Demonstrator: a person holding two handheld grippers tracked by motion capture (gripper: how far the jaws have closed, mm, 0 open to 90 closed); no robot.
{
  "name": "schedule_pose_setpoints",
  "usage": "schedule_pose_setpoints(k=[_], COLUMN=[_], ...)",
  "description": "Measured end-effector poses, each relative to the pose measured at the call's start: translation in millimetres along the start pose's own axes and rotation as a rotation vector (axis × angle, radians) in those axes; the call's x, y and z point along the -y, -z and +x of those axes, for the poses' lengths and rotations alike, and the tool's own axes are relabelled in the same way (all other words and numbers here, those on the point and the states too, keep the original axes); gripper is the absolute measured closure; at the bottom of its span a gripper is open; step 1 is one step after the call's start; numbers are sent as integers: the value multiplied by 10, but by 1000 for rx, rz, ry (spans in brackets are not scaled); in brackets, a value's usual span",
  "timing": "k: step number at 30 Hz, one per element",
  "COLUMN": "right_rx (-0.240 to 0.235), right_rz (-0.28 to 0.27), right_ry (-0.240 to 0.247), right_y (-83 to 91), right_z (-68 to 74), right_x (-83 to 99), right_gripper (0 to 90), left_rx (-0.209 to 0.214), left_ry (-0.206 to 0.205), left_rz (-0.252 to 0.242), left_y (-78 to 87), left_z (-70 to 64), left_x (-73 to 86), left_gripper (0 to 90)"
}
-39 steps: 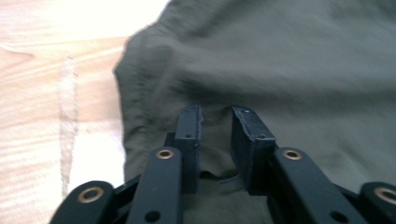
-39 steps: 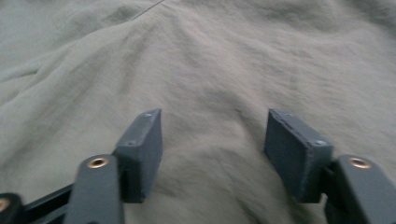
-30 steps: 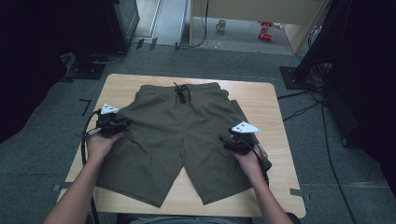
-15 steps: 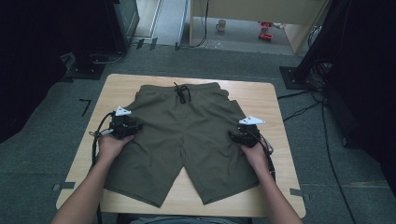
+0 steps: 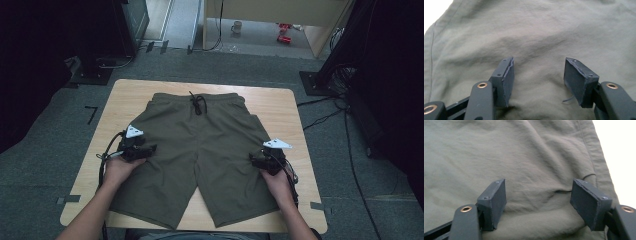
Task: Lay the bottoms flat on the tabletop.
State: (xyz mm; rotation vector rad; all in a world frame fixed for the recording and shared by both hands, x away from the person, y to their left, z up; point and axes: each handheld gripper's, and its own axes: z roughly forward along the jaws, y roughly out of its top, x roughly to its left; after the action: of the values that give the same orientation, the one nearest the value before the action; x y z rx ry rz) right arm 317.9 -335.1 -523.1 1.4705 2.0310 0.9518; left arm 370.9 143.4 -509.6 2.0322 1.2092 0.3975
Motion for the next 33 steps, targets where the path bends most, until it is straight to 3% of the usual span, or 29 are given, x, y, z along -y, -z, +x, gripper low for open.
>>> schedule_pose_setpoints(k=[3,6,9,13,15,19,21,24,28,33], right_rx=[-18,-46,-81,-115,-119,-150,-142,-134,-138,-177], right_rz=[1,-9,-41,-92,-74,-69,-82,-53,-62,-68], right_ry=[12,32,13,32,28,-23,-12,53,104,48], right_y=[22,36,47,74,66,44,36,20,15,-6], right_z=[15,-11,-38,-68,-122,-242,-275,-297,-348,-533], right_x=[18,-11,-85,-141,-218,-308,-327,-347,-392,-389], right_gripper=[289,369,369,486,486,494,507,563,568,552], left_rx=[4,15,18,24,17,26,34,14,9,-34], left_ry=[8,7,-18,-50,-59,-23,-22,-55,-39,-38], left_rz=[-7,-21,-38,-38,-59,-71,-88,-76,-67,-53], left_y=[10,25,53,73,84,128,164,194,242,314], left_z=[42,63,72,110,149,262,316,376,481,663], left_x=[-4,-32,-69,-125,-163,-208,-224,-249,-235,-211], left_gripper=[442,447,456,459,460,478,502,510,525,570])
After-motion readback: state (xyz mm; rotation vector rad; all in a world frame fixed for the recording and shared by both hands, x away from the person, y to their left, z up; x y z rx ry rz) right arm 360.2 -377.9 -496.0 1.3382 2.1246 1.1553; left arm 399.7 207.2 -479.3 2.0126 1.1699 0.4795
